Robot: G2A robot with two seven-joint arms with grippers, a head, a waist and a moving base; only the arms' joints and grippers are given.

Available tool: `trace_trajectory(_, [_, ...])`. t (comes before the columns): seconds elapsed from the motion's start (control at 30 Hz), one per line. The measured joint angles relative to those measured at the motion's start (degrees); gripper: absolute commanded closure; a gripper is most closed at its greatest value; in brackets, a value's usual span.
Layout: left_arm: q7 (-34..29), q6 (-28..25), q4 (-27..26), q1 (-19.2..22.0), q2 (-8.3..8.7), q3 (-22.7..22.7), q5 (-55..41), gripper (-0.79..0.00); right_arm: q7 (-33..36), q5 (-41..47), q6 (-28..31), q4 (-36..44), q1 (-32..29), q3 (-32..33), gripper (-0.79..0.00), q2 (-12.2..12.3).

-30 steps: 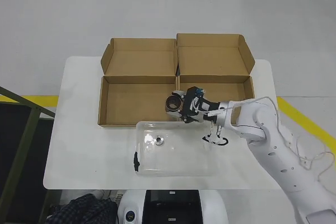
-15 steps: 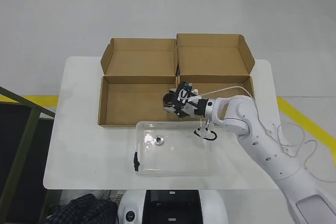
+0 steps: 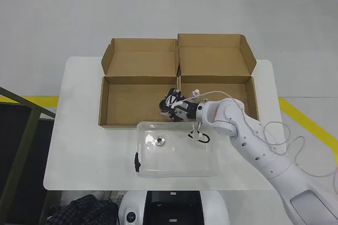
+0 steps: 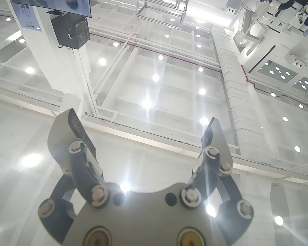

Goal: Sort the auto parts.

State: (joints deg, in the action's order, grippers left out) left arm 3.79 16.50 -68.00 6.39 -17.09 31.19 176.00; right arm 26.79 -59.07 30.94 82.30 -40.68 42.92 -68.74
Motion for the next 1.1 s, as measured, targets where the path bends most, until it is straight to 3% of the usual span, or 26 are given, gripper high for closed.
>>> trace_trajectory(0.13, [0.0,0.0,0.0,0.0,0.0,0.0,0.0,-0.785,1.08,-0.15,-0.46,-1.29,0.64,-1.02,0.0,-0.68])
trace_trajectory(0.3, [0.0,0.0,0.0,0.0,0.0,0.0,0.0,-0.785,1.73,0.1,-0.84,-3.08,1.4,-1.78,-0.129,-1.42])
trace_trajectory(1.1, [0.0,0.0,0.0,0.0,0.0,0.0,0.0,-0.785,3.71,-0.43,-0.24,-7.32,3.58,-2.9,-0.372,-3.94])
